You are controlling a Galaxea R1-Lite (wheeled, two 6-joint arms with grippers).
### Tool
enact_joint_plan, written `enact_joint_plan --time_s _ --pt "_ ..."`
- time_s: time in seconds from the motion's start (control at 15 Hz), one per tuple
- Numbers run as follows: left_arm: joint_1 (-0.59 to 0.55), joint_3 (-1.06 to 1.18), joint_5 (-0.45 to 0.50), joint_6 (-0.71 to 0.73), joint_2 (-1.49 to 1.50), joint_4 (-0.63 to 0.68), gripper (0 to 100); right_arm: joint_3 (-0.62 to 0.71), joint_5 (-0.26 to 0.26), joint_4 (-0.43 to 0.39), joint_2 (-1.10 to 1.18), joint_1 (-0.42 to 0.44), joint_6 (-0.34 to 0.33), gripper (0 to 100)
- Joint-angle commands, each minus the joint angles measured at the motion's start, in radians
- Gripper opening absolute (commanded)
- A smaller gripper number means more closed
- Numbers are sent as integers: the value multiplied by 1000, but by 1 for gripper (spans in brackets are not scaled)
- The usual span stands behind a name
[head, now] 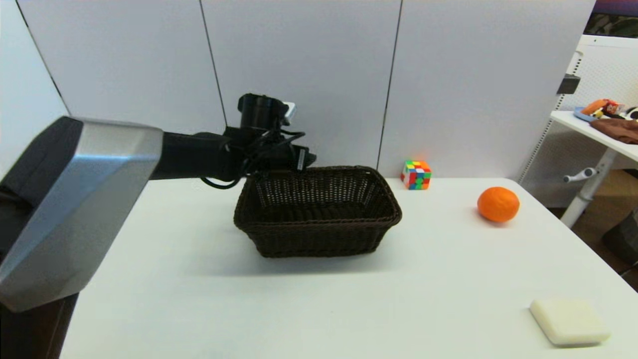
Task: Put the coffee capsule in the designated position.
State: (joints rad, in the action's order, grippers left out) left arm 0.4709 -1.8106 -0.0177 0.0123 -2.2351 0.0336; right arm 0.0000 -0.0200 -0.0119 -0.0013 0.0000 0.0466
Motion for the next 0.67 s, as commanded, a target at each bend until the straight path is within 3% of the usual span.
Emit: enact_joint_plan --time_s 0.07,0.13,0.27,0.4,0.53,0.67 --pt "-69 114 -2 112 387 -400 100 0 0 0 1 0 1 100" --pt "-106 201 -4 172 502 -466 100 0 0 0 1 0 -1 100" --pt "-186 465 -4 204 752 -445 100 0 0 0 1 0 -1 100" --pt "-247 755 -4 202 963 -268 100 0 0 0 1 0 -1 100" --pt "-297 1082 -4 196 1184 9 100 0 0 0 1 0 1 100" --pt "-328 1307 -4 195 1356 177 100 0 0 0 1 0 1 100"
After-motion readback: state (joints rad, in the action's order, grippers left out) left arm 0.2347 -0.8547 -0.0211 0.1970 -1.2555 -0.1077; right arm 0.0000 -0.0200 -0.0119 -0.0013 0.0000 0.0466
